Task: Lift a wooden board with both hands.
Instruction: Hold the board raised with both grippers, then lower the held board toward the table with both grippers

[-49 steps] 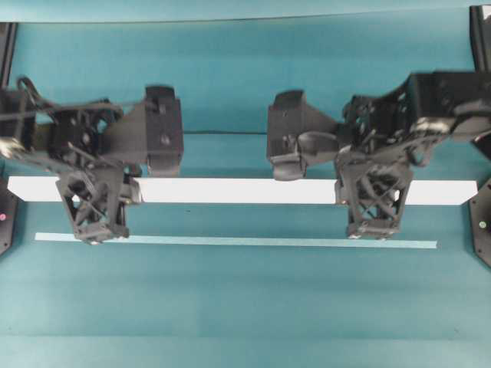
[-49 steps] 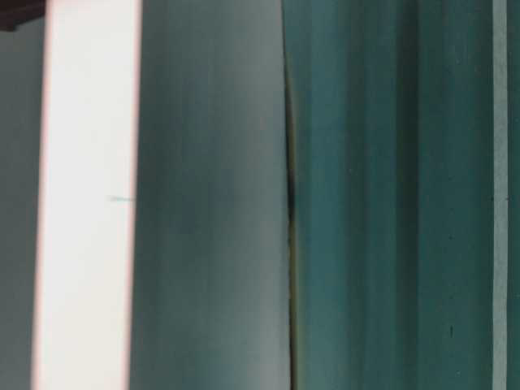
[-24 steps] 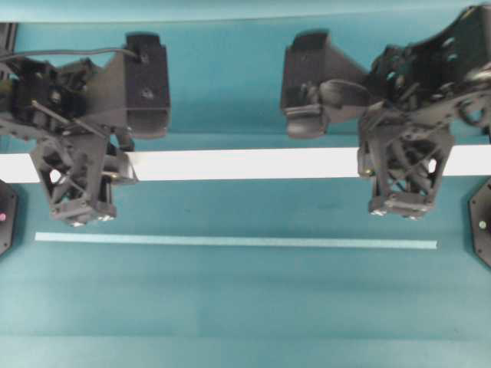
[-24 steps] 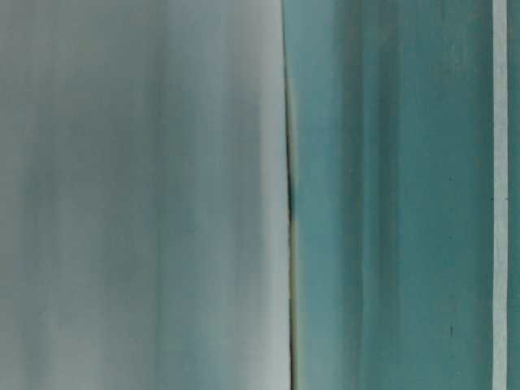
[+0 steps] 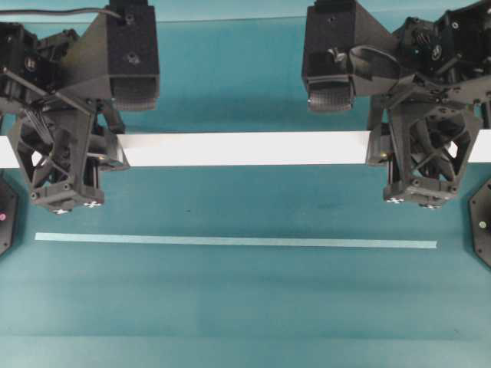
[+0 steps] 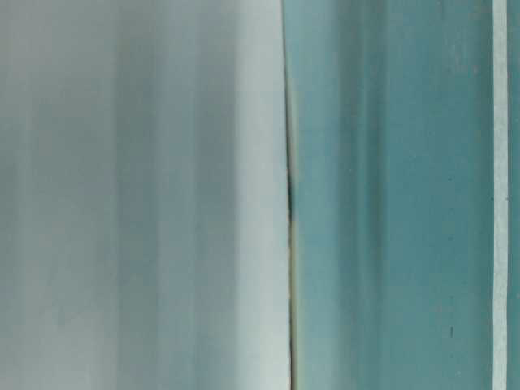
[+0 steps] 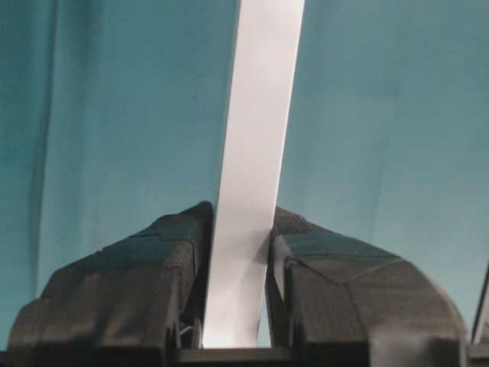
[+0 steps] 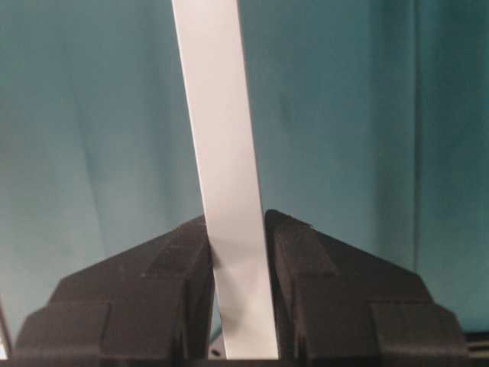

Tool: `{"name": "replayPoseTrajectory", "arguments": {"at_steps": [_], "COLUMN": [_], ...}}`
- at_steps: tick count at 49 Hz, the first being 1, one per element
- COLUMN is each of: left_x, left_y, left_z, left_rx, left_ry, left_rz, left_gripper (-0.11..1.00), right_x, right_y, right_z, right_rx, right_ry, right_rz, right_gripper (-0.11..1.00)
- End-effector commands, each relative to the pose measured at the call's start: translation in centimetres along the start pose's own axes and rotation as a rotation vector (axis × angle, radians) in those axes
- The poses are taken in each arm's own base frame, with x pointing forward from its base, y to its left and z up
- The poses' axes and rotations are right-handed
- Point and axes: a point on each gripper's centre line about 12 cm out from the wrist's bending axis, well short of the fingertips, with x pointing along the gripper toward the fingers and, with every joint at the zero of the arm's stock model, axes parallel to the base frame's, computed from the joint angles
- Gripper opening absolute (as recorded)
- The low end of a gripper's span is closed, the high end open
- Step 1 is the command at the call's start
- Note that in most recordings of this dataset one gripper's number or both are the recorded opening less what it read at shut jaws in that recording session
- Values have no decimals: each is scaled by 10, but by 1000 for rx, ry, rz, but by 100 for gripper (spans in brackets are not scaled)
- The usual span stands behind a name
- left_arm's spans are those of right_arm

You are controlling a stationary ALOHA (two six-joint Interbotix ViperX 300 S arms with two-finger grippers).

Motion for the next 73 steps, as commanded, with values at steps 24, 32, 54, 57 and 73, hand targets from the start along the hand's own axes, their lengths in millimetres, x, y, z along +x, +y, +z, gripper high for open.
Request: {"name": "replayPoseTrajectory", "arguments": {"at_steps": [24, 32, 54, 57, 73], "left_x": [-12, -12, 20, 32, 91], "left_y": [5, 4, 6, 5, 8], "left_z": [11, 11, -4, -8, -41], "left_rx": [-34, -32, -36, -32, -28], "left_ry": [-58, -58, 21, 29, 82], "left_rz": [4, 3, 15, 15, 21], "left_gripper": [18, 18, 18, 18, 18], "right_x": [-5, -5, 42, 55, 103], "right_y": [5, 4, 1, 1, -3], "right_z": [6, 6, -7, -10, -22], "right_rx": [9, 10, -9, -12, -10], "right_ry": [-39, -37, 81, 97, 87], "right_rz": [10, 9, -4, -4, -5], "right_gripper": [21, 21, 21, 21, 21]}}
